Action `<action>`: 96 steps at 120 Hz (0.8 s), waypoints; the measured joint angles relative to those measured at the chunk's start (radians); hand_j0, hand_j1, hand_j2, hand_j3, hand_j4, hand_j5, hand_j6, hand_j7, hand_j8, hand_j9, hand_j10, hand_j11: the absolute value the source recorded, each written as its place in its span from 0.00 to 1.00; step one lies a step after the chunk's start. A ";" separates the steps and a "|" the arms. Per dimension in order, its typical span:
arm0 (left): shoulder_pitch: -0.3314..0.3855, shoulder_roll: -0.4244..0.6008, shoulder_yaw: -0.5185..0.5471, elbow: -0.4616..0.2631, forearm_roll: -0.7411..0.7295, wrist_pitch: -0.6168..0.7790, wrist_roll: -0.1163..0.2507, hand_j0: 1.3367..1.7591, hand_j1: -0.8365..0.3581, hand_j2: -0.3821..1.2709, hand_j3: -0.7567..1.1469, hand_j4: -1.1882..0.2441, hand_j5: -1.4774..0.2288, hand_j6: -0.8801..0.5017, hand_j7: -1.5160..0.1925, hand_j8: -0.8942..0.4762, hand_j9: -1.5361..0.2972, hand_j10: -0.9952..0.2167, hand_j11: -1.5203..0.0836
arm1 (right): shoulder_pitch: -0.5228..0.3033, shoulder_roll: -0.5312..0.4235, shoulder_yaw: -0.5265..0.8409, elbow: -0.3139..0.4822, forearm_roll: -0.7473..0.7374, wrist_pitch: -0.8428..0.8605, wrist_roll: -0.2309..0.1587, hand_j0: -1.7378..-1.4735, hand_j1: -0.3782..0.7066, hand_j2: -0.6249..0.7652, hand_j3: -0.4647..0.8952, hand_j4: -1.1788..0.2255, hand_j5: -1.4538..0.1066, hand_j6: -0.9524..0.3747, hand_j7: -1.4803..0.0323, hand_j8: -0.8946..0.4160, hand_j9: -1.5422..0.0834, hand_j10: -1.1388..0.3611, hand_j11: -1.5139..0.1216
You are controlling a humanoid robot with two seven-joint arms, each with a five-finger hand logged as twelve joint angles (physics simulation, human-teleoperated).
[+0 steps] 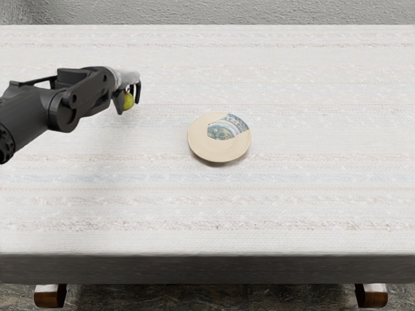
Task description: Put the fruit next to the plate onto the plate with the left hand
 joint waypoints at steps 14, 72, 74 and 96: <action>-0.050 0.006 -0.001 -0.078 -0.018 -0.020 0.020 0.75 0.45 0.39 0.40 0.36 0.30 0.31 0.32 0.33 0.30 0.08 0.36 | 0.000 0.000 0.000 0.000 0.000 0.000 0.000 0.30 0.06 0.44 0.34 0.82 0.90 0.69 0.95 0.66 0.92 0.74 0.90; -0.177 -0.052 -0.008 -0.213 -0.159 -0.019 0.080 0.75 0.43 0.47 0.40 0.33 0.26 0.33 0.30 0.32 0.29 0.19 0.32 | 0.000 0.000 0.000 0.000 0.000 0.000 0.000 0.30 0.06 0.44 0.34 0.82 0.90 0.69 0.95 0.66 0.92 0.74 0.90; -0.177 -0.052 -0.008 -0.213 -0.163 -0.018 0.081 0.75 0.44 0.47 0.40 0.33 0.26 0.33 0.30 0.32 0.29 0.19 0.32 | 0.000 0.000 0.000 0.000 0.000 0.000 0.000 0.30 0.06 0.44 0.34 0.82 0.90 0.69 0.95 0.66 0.92 0.74 0.90; -0.177 -0.052 -0.001 -0.222 -0.136 -0.021 0.009 0.75 0.42 0.49 0.40 0.33 0.26 0.34 0.29 0.33 0.29 0.20 0.32 | 0.000 0.000 0.000 0.000 0.001 0.000 0.000 0.30 0.06 0.44 0.34 0.82 0.90 0.69 0.95 0.66 0.92 0.74 0.90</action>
